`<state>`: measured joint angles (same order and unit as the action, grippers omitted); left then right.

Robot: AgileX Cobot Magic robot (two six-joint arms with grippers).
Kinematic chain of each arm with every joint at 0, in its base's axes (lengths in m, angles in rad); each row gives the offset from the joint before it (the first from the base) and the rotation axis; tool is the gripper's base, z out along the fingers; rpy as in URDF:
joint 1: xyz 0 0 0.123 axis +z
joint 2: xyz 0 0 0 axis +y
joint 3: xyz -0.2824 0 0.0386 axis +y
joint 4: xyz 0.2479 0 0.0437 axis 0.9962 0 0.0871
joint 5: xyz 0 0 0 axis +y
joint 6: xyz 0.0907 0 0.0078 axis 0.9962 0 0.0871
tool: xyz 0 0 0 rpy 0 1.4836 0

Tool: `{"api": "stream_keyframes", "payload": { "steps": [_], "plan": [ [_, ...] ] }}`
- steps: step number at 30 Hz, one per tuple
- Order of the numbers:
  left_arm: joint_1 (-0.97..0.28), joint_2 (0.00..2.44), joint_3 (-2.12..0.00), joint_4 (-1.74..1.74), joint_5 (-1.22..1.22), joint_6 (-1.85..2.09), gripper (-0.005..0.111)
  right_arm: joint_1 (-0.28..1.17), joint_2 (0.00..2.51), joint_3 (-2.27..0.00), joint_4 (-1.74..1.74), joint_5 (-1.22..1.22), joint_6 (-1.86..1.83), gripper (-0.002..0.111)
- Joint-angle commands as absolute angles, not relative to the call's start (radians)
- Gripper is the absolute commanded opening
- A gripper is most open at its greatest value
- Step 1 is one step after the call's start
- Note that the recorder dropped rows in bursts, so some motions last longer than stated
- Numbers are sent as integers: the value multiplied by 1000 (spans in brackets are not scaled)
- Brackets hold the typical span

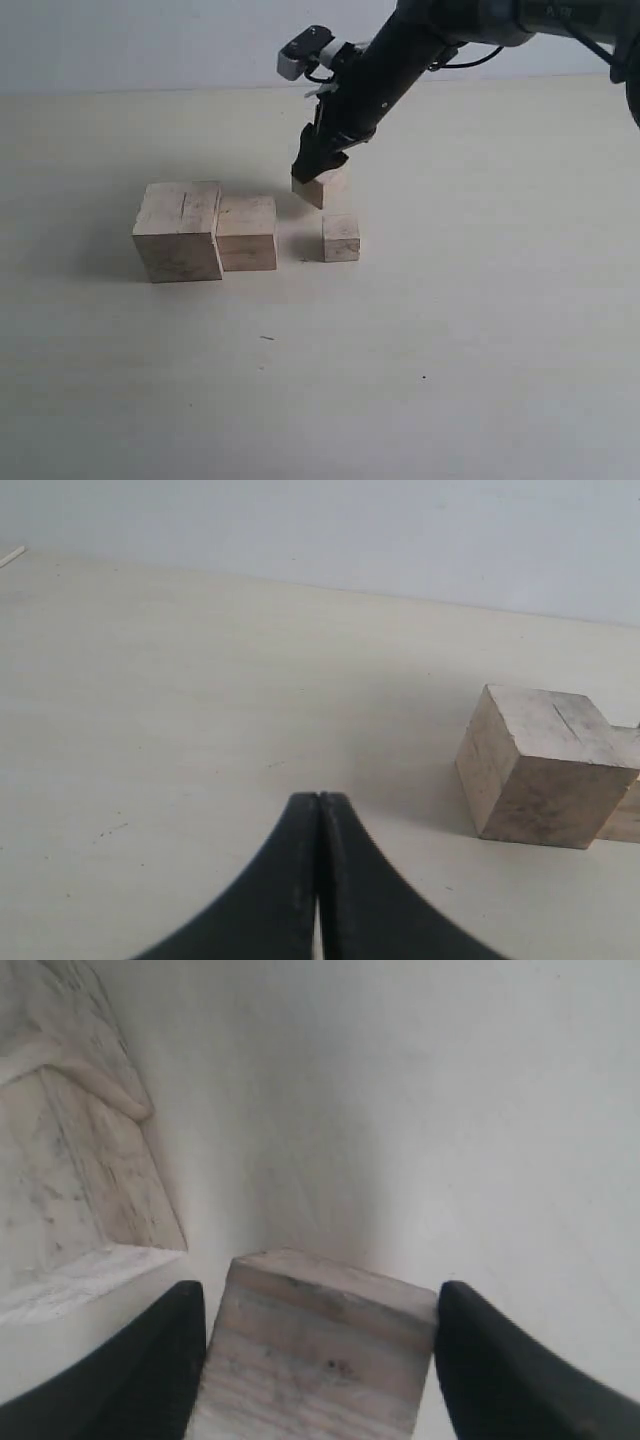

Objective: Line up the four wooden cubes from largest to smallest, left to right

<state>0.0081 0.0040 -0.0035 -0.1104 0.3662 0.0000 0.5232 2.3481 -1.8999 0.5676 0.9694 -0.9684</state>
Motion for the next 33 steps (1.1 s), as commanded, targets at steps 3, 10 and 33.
{"api": "stream_keyframes", "payload": {
  "steps": [3, 10, 33],
  "plan": [
    [2, 0, 0, -109, 360, 0, 0, 521, 2365, -1898, 524, 1157, -995, 0],
    [2, 0, 0, -109, 360, 0, 0, 521, 2362, -1895, 614, 1221, -1318, 0],
    [2, 0, 0, -109, 360, 0, 0, 535, 2380, -1892, 657, 1221, -1422, 3]
  ]
}}
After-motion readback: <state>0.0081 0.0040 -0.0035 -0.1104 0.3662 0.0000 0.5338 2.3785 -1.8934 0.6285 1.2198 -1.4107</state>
